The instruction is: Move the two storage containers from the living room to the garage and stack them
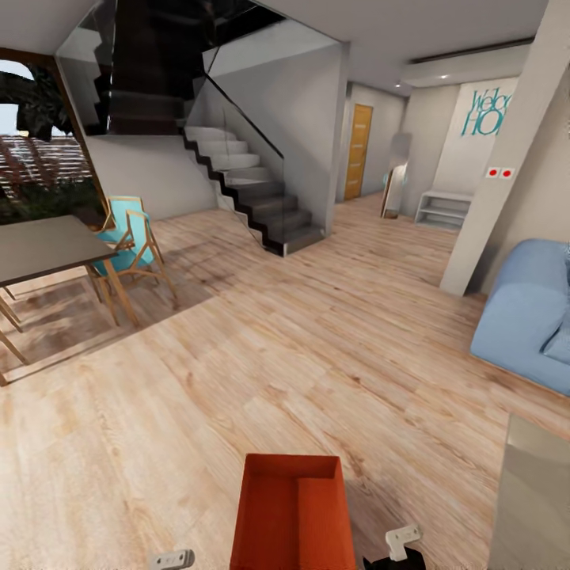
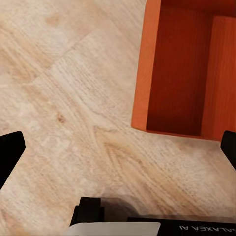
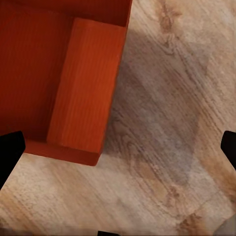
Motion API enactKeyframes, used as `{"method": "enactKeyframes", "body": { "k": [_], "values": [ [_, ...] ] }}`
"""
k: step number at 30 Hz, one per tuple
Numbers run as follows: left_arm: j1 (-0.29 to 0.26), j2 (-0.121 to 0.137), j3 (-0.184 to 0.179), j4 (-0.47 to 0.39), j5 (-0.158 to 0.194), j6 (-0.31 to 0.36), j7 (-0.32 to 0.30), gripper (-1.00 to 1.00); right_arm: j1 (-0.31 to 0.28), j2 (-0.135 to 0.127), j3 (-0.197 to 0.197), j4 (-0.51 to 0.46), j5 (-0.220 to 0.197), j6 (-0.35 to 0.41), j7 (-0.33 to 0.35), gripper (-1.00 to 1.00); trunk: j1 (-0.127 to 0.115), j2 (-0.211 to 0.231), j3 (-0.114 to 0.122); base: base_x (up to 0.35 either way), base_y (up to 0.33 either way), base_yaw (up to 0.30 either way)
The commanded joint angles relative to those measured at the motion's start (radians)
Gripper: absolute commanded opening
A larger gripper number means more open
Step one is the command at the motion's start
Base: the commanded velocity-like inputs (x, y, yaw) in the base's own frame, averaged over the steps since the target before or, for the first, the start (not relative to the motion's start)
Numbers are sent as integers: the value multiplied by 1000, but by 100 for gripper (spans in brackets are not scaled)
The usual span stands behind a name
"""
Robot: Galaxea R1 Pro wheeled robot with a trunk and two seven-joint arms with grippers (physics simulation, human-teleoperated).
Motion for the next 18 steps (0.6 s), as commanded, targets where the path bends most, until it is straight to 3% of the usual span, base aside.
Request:
{"method": "enactKeyframes", "body": {
  "k": [1, 11, 18],
  "values": [
    [0, 1, 0, -2, 10, 6, 0, 100, 0, -1, 2, -1, 9, 1, 1, 100, 0, 0, -3, 0, 0, -111],
    [0, 1, 0, -2, 10, 6, 0, 100, 0, -1, 0, -1, 9, 1, 1, 100, 0, 0, -18, 0, 0, -144],
    [0, 0, 0, -2, 10, 4, 0, 100, 0, -1, 5, -1, 11, 1, 1, 100, 0, 0, -28, 0, 0, 72]
  ]
}}
